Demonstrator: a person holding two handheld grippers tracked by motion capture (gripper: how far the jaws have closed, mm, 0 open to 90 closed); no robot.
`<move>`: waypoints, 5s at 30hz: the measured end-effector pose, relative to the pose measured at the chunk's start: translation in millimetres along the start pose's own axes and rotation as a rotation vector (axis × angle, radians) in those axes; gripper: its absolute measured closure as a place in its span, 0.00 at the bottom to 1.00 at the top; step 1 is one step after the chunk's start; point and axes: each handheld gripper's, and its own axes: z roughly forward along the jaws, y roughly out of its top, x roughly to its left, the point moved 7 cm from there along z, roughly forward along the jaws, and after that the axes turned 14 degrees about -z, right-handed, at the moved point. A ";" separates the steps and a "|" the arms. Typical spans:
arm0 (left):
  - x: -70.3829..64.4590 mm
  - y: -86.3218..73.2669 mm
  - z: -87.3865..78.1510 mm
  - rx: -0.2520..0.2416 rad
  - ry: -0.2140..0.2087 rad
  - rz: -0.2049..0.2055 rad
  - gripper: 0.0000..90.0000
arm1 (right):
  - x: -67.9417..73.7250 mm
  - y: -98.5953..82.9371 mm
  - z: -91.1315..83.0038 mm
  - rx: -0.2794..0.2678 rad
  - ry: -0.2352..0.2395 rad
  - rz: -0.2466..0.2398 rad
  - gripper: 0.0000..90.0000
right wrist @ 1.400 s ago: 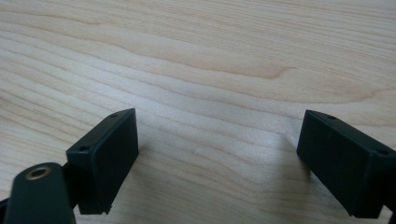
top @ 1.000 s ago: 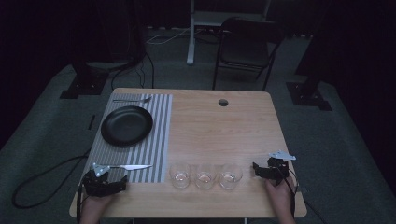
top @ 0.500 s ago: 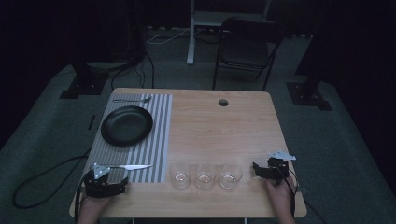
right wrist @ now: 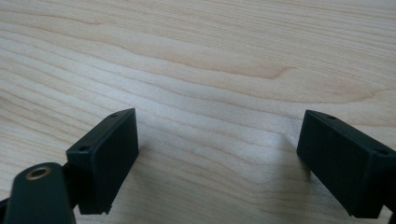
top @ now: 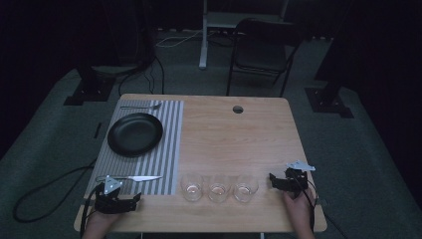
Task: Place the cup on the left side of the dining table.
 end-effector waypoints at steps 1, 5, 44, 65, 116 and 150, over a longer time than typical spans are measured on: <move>-1.8 -0.4 0.2 0.006 -0.011 0.009 0.03 | 0.0 0.0 0.0 0.000 0.000 0.000 0.14; -9.6 -1.0 0.6 0.007 -0.042 0.044 0.03 | 0.0 0.0 0.0 0.000 0.000 0.000 0.14; -78.6 15.1 -6.0 -0.005 -0.314 0.245 0.03 | 0.0 0.0 0.0 0.000 0.000 0.000 0.14; -121.3 38.3 -6.2 -0.008 -0.429 0.355 0.06 | 0.0 0.0 0.0 0.000 0.000 0.000 0.14; -207.6 82.6 -4.3 0.003 -0.547 0.557 0.06 | -0.2 0.0 0.1 -0.001 -0.001 -0.002 0.14; -284.7 92.6 20.2 0.079 -0.624 0.680 0.06 | -0.1 0.0 0.1 -0.001 0.000 -0.001 0.14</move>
